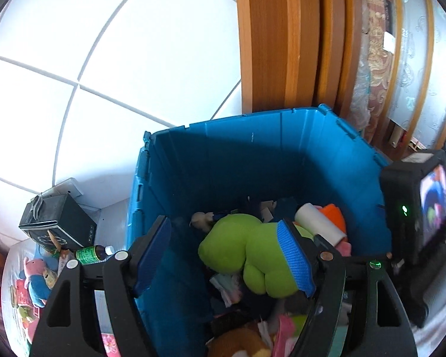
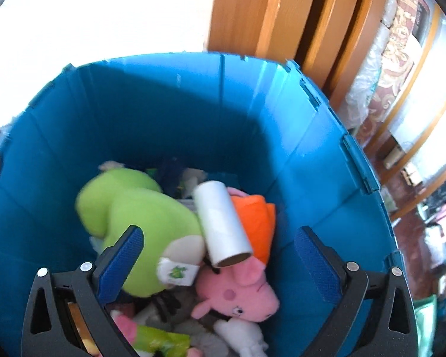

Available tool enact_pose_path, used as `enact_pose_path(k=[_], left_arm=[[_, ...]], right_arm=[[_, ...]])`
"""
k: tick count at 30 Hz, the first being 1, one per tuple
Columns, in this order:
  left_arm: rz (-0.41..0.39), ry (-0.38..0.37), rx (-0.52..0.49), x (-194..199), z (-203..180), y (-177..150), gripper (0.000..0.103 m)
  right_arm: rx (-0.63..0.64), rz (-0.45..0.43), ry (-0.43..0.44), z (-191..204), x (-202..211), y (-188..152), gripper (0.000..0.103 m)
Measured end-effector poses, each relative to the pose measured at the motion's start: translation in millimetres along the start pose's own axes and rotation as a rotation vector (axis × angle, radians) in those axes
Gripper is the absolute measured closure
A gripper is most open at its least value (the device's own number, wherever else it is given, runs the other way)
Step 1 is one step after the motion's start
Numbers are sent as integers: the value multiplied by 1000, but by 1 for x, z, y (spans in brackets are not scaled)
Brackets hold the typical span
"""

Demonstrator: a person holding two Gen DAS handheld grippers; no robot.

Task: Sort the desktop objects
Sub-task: 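Move both tools back from the crate over the items on the bed, then grasp the pink tissue pack with the right gripper while the left grasps the white medicine box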

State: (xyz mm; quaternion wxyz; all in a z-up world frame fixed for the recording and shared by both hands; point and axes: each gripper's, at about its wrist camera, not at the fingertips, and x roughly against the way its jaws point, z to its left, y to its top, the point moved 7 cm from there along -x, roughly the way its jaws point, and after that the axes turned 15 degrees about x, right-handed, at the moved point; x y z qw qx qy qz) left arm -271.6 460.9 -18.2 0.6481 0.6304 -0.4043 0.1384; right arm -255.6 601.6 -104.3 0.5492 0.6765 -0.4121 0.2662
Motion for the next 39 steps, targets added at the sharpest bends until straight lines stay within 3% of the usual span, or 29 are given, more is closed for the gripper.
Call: enact_pose_path(k=[3,8,13,18,28,34,39], left_arm=[[-22,-24,-10,30,8,1,23],[-43,-76,28,71,33,-5,23],[-128,-61,68,112,77,-25,23],[-212,6,147,143,138,-60,14],[-272,228,341,180,296,-152,14],[-235,352,441,189,404,-210,14],[-152,408,507,182,478,-259,14]], right_arm=[[11,-54,55,6,27,6,0],[25,-149,87,13,73,7,0],[59,-262,146,37,123,-4,0],[50,-386,250,75,165,-19,0],[108,-551,441,191,224,-27,0],[167,-623,495,272,256,-27,0],[220,-585,537,345,242,-29,0]])
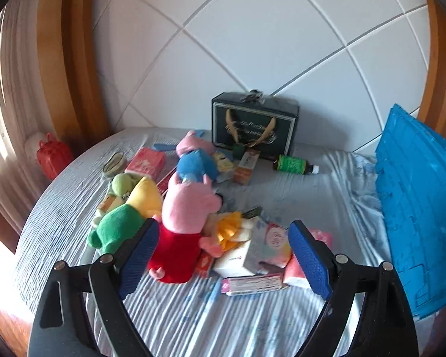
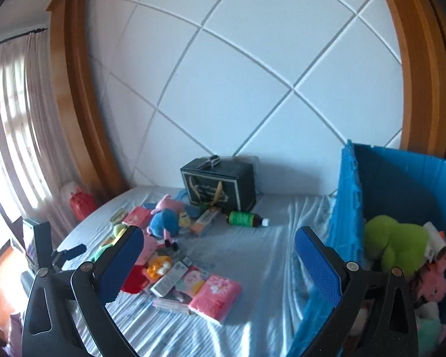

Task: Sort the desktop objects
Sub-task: 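Grasp the pink tissue pack with the right gripper while the left grasps the white medicine box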

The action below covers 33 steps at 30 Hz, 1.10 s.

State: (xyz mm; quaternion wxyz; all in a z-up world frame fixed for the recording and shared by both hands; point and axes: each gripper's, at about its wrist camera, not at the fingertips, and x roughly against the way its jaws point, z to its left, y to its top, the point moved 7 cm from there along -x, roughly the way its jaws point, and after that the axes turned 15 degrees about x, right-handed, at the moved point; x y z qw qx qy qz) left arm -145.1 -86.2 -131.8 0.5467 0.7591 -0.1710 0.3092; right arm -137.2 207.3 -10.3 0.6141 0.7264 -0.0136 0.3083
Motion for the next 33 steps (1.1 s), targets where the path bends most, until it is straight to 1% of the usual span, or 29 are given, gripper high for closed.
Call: enact_pose_path(k=[3,6,8,9,11,13,15,17,20,23,25,27,29,30,32,33], left_arm=[[45,44,12,-24,40,-8,14],[96,64,9,-48,72,-20,14],[136,67,4,-62,86,-32,14],[156,60,1,-68,87,-37,14],[199,24,-11,-82,87,-52,14],[235,-9,-39,-95,76,-66,14],[257,-44,-81,-105,59,-81,14],[280,-86,-143,-114,37,-98,14],[307,-128,-232,-125,6,-121,14],[359,-157,-284,-140,-15,-140,14],[392,-172,-291,-151,-24,-148,14],[409,-159,-308,-166,-32,-152,14],[417,-131,-329,-182,-37,-152,14],[432,-125,-337,-190,-39,-153,14],[503,-101,-350,-208,-38,-161,14],[504,-116,-340,-210,-37,-161,15]], right_arm=[[-35,62,13,20,-36,-19,0],[-76,153,11,32,-75,-48,0],[-110,210,3,36,-96,-71,0],[-126,234,-3,37,-104,-81,0],[-164,298,-18,35,-124,-107,0],[-199,357,-32,36,-139,-132,0],[-227,433,-46,36,-154,-161,0],[-238,494,-61,35,-163,-187,0],[-244,568,-59,33,-170,-215,0],[-240,605,-59,28,-169,-227,0],[-241,618,-58,23,-170,-231,0],[-244,627,-59,18,-172,-234,0],[-243,637,-62,13,-175,-236,0],[-243,643,-64,11,-177,-238,0],[-239,658,-69,8,-183,-240,0],[-237,664,-69,8,-187,-241,0]])
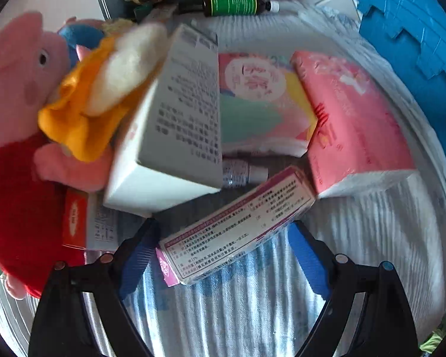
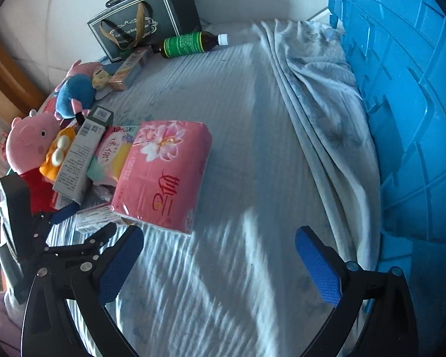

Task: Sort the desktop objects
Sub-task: 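Grasp the pink tissue pack with the right gripper while the left grasps the white medicine box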

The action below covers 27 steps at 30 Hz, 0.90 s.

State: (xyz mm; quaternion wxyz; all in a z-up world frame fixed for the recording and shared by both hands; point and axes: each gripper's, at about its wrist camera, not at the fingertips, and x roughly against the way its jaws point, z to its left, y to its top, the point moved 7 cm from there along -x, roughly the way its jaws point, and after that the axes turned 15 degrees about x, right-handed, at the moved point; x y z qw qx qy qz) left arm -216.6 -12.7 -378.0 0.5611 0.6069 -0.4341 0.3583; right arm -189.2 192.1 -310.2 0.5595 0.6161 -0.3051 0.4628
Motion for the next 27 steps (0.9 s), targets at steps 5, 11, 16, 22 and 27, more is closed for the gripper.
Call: enact_pose_path(k=[5,11,16,22,27], left_arm=[[-3,-3,26,5,9,5,40],[3,-49,103,9,9,11,57],[21,-71,92,9,2,8,59],[36,-99,55,8,-20,4,59],[22,-97,41,4,-30,18,59]], right_arm=[[7,21,7,14,-23,17,0],[45,54,38,49,-57,43,0],[116,118,13,63,-85,44,0],[25,159,13,21,-79,12,0],[59,144,-26,5,-67,10,0]])
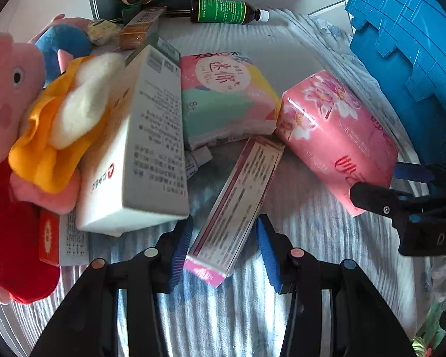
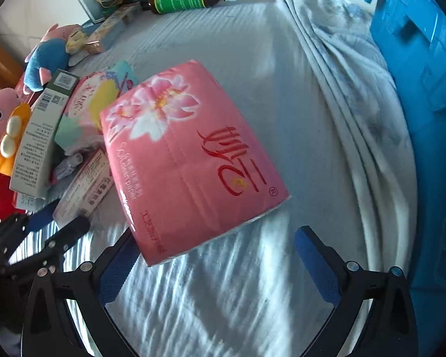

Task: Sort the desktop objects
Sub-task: 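Grasp the pink tissue pack with the right gripper while the left grasps the white medicine box, then carry the tissue pack and medicine box in both grippers over the blue crate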

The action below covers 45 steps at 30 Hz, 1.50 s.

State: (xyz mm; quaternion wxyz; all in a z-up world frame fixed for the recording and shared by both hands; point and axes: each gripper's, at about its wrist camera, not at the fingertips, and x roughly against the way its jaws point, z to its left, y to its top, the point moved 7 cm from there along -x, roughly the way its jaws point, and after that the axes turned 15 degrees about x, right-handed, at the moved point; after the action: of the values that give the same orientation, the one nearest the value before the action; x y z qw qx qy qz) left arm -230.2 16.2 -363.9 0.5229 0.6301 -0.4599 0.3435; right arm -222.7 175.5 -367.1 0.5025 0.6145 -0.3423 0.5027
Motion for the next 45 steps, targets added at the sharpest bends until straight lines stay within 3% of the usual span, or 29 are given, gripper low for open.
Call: enact_pose_path(k=[4,9,14,23,26,28,33,39,45], left_arm=[[-7,-14,-19,-5,-8,11,59],[-35,18,-78,-11,-16,10,59],[-29,35,-114,-15,-24,8,50],[-42,33,-129,-15,-24,6,49],[-39,40,-115,-11,-22,0,65],[-27,29,-106,-7,-20,-6,76],[-40,9,-91,11,-15,-21,76],[-140,-27,-75,61,-15,-22,76],[-274,-62,-71,125,-23,-16,76]], right_arm=[[85,-46,-22,11,10,20,0],[100,-18,-4,10,-4,35,0],[113,51,13,13,-29,25,0],[93,-38,-2,11,-25,19,0],[44,4,-6,8,-23,13,3],[23,-8,-2,9,-15,6,4],[25,-58,-35,15,16,-13,6],[53,-165,-88,30,70,-24,10],[72,-291,-115,51,118,-8,14]])
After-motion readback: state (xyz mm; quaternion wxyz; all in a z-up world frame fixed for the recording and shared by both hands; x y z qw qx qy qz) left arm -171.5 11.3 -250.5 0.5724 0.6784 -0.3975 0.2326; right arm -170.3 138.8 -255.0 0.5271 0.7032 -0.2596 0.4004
